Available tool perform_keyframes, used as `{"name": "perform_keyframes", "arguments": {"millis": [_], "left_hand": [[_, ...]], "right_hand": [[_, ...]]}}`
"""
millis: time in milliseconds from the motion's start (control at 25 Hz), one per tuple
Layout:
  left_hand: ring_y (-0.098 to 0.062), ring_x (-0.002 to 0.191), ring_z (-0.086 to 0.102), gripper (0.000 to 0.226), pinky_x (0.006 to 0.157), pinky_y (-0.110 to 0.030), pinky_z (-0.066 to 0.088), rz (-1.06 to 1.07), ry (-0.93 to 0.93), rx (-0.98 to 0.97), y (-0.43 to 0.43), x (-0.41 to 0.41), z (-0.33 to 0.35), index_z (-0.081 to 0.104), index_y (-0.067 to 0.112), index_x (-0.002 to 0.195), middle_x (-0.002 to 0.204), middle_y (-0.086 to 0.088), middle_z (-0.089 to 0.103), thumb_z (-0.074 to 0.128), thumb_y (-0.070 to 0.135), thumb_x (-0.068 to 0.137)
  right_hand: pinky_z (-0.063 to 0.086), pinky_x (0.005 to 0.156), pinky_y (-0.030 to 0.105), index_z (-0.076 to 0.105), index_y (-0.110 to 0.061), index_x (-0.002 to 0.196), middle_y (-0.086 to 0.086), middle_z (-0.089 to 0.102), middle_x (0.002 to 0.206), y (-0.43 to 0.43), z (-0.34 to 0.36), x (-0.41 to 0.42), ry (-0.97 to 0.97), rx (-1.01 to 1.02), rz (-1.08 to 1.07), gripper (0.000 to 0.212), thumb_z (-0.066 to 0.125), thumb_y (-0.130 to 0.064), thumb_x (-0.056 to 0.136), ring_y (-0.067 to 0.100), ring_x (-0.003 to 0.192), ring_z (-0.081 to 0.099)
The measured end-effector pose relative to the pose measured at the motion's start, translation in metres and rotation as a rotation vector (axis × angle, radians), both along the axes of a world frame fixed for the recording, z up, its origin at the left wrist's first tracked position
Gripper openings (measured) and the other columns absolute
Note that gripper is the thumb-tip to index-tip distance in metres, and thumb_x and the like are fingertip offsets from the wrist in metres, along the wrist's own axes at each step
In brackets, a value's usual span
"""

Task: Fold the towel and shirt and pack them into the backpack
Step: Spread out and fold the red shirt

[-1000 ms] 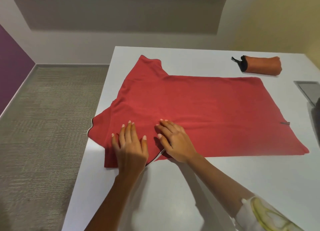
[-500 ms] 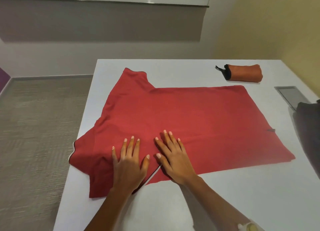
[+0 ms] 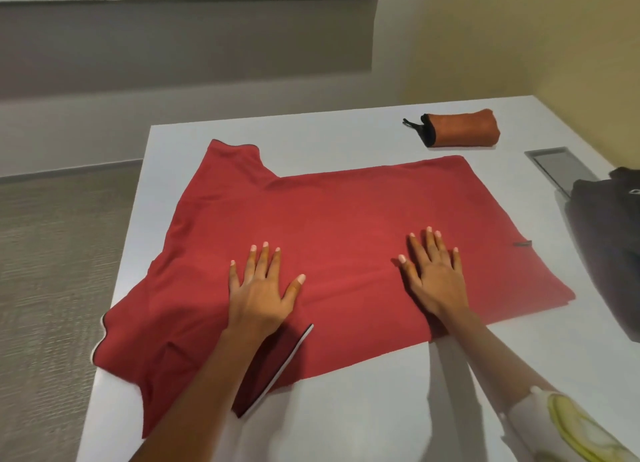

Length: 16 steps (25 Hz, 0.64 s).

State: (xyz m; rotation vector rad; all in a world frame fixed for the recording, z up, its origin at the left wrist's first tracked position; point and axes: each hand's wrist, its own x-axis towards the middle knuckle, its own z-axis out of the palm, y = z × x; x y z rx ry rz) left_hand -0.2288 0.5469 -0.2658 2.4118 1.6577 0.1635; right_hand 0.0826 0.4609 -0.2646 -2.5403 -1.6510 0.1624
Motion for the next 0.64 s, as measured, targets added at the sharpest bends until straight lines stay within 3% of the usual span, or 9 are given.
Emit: {"name": "perform_keyframes", "arguments": {"millis": [160,280,360,480,640], "left_hand": [[-0.018,0.151,0.004,0.086,0.119,-0.049,0.004,-0.095,-0.013,-0.019,0.027,0.028,0.01,0.023,0.023,0.154,0.163,0.001,0.013,0.006,0.068,0.083],[-0.019,0.151,0.01,0.072,0.119,-0.049,0.011,-0.176,-0.004,-0.048,0.062,0.065,0.014,0.023,0.019,0.154,0.162,0.0,0.016,0.019,0.052,0.091],[-0.021,0.149,0.017,0.06,0.118,-0.049,0.018,-0.22,0.023,-0.005,0.09,0.089,0.013,0.026,0.015,0.153,0.161,-0.003,0.023,0.036,0.034,0.097],[-0.028,0.143,0.032,0.062,0.113,-0.049,0.029,-0.307,0.097,0.088,0.134,0.117,0.017,0.037,0.007,0.147,0.154,-0.012,0.037,0.056,0.016,0.089],[-0.03,0.143,0.032,0.064,0.114,-0.045,0.027,-0.326,0.096,0.046,0.183,0.159,0.022,0.034,0.005,0.148,0.153,-0.014,0.036,0.053,0.014,0.088]], "right_hand": [[0.003,0.12,0.047,0.021,-0.033,0.154,0.002,0.007,0.164,0.036,0.004,0.02,0.023,-0.033,0.066,0.069,0.009,-0.065,0.094,0.017,0.151,-0.002],[0.005,0.12,0.047,0.02,-0.028,0.155,0.003,0.008,0.164,0.08,0.014,0.038,0.026,-0.073,0.166,0.055,0.029,-0.041,0.101,0.017,0.151,0.001],[0.005,0.12,0.047,0.018,-0.025,0.155,0.003,0.007,0.164,0.115,0.024,0.055,-0.005,-0.115,0.266,0.061,0.039,-0.025,0.097,0.017,0.151,0.001],[0.008,0.119,0.049,0.02,-0.022,0.154,0.004,0.008,0.164,0.165,0.038,0.08,-0.017,-0.157,0.347,0.077,0.054,-0.014,0.086,0.019,0.151,0.005],[0.013,0.117,0.05,0.024,-0.022,0.152,0.006,0.019,0.161,0.217,0.039,0.1,-0.051,-0.197,0.46,0.076,0.055,-0.011,0.084,0.023,0.148,0.015]]}}
